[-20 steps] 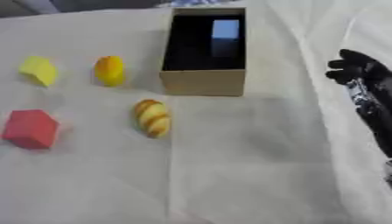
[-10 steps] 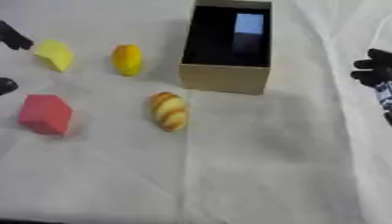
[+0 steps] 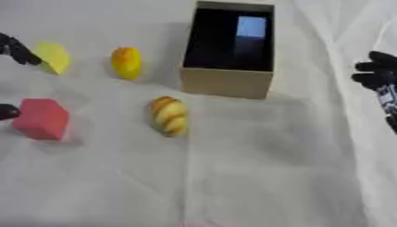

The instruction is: Pick up objects on the table and place them in the box.

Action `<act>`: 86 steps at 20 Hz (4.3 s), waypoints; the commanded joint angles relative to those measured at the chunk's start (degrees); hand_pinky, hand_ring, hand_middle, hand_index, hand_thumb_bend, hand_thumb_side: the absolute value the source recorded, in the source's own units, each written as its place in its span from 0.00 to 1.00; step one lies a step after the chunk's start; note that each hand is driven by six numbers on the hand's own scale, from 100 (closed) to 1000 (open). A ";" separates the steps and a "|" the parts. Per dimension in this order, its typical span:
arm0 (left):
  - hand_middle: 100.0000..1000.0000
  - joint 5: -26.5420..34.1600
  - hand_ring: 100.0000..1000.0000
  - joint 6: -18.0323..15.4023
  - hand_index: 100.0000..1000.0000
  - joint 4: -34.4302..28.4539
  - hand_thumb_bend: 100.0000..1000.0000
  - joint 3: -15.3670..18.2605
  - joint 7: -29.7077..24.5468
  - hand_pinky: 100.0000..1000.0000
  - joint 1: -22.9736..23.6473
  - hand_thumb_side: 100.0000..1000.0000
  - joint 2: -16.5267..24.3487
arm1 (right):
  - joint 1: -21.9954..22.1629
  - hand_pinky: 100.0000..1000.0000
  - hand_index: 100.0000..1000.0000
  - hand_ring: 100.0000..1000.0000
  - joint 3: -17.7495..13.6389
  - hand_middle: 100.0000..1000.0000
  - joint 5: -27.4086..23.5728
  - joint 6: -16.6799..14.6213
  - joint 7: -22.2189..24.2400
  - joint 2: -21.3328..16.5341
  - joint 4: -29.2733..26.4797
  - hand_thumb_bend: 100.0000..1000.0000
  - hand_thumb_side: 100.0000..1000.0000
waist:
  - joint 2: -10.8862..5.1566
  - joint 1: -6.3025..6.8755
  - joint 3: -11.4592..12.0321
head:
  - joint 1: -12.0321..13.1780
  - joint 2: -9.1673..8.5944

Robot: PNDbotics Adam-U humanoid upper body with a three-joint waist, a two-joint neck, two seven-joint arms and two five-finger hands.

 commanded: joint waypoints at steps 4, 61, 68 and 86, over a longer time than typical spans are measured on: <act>0.77 -1.41 0.78 -0.16 0.91 0.59 0.45 -0.05 -1.53 0.83 -0.31 0.58 2.49 | -0.46 0.88 0.89 0.77 -0.33 0.75 0.42 -0.10 -0.02 -1.02 -1.19 0.00 0.72 | -0.77 -0.20 0.01 | -1.17 -1.59; 0.54 -14.52 0.62 0.50 0.70 17.29 0.25 -7.84 -0.23 0.71 -7.57 0.25 -6.08 | -0.46 0.87 0.88 0.77 -0.88 0.74 0.00 0.48 -0.25 0.15 -1.19 0.00 0.72 | -0.50 0.09 -1.31 | -0.32 -1.90; 0.56 -12.22 0.63 0.34 0.72 7.59 0.24 -4.93 -0.94 0.72 -10.14 0.26 -4.69 | -0.53 0.87 0.88 0.77 -1.19 0.74 0.15 0.01 -0.49 -0.63 -1.19 0.00 0.70 | -1.23 0.38 -1.38 | -0.91 -1.56; 0.56 -8.70 0.62 -2.50 0.73 37.08 0.16 -11.06 -9.52 0.74 -46.86 0.44 -36.06 | -2.13 0.87 0.88 0.77 -0.47 0.74 -0.21 -1.32 0.53 -2.88 -1.19 0.00 0.67 | -3.39 1.79 -2.56 | -1.01 -0.83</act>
